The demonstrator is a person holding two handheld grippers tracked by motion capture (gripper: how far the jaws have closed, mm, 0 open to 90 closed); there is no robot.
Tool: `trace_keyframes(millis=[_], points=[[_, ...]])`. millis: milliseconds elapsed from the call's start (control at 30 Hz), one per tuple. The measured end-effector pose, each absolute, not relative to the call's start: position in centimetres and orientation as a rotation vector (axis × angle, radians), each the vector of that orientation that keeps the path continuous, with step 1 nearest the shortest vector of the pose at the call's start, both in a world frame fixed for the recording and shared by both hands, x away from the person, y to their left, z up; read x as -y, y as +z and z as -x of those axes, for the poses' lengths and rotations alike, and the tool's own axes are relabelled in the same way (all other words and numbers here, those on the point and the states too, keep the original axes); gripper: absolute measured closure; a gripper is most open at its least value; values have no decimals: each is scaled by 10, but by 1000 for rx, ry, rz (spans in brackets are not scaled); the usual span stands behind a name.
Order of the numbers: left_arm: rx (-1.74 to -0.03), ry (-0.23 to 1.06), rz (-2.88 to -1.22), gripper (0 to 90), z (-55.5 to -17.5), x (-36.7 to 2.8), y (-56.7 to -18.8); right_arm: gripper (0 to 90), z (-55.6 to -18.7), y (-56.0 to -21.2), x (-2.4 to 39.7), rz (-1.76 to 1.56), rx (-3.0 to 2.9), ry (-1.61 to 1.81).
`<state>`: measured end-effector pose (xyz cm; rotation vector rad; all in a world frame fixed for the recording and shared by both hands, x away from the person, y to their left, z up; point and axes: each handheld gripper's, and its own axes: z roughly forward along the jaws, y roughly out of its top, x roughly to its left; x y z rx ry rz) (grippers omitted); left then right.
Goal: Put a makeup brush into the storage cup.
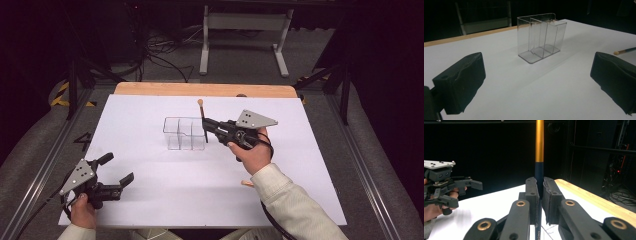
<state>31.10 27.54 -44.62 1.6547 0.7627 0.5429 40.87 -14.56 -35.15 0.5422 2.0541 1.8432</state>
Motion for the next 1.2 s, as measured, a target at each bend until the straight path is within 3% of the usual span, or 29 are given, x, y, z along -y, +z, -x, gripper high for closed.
trace_keyframes(millis=[1200], points=[[-760,541,-1647,6,-312,-276,-447,830,-438,-348,87,-545,-2047,1814]])
